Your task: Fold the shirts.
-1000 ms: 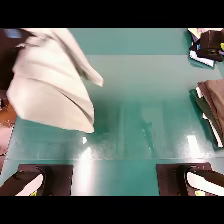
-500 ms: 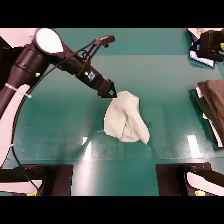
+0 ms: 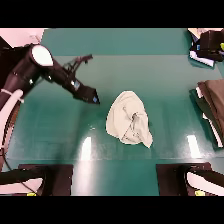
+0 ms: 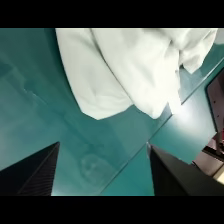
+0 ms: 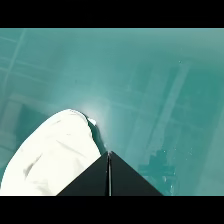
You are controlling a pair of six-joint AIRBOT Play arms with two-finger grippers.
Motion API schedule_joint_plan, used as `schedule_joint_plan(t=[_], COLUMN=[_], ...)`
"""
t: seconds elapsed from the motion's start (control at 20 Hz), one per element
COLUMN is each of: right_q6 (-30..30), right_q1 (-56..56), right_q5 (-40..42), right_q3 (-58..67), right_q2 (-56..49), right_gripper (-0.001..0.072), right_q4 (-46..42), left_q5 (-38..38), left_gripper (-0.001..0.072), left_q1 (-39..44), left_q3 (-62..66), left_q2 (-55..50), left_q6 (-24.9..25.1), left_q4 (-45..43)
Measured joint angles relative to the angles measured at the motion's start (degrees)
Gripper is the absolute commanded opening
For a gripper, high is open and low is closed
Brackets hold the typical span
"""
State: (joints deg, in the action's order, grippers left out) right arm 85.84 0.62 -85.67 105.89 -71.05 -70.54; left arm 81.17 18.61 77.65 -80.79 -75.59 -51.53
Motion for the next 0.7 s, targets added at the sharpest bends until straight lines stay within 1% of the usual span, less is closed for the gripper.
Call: schedule_joint_plan(t=[0.2,0.3,0.45,0.6,0.65,0.7], right_q6=[0.0,0.0,0.0,0.0,0.0,0.0], right_q1=[0.0,0.0,0.0,0.0,0.0,0.0], right_q5=[0.0,0.0,0.0,0.0,0.0,0.0], right_q3=[0.0,0.0,0.0,0.0,0.0,0.0], right_q2=[0.0,0.0,0.0,0.0,0.0,0.0], right_gripper=[0.0017,0.0017,0.0017,0.0017,0.0017,0.0017], right_q4=[0.0,0.0,0.0,0.0,0.0,0.0], left_q5=[-10.4,-16.2,-24.5,-32.5,-34.4,-36.0], left_gripper=[0.0642,0.0642,0.0642,0.0640,0.0480,0.0218], left_q1=[2.4,4.0,7.3,11.3,12.4,13.3], left_q3=[-18.4,-25.4,-31.8,-34.5,-34.9,-35.3], left_q2=[2.9,3.5,3.8,3.9,3.9,3.9], left_q6=[3.5,5.8,8.9,10.1,10.1,10.0], left_q4=[6.3,10.6,17.0,20.6,21.3,21.9])
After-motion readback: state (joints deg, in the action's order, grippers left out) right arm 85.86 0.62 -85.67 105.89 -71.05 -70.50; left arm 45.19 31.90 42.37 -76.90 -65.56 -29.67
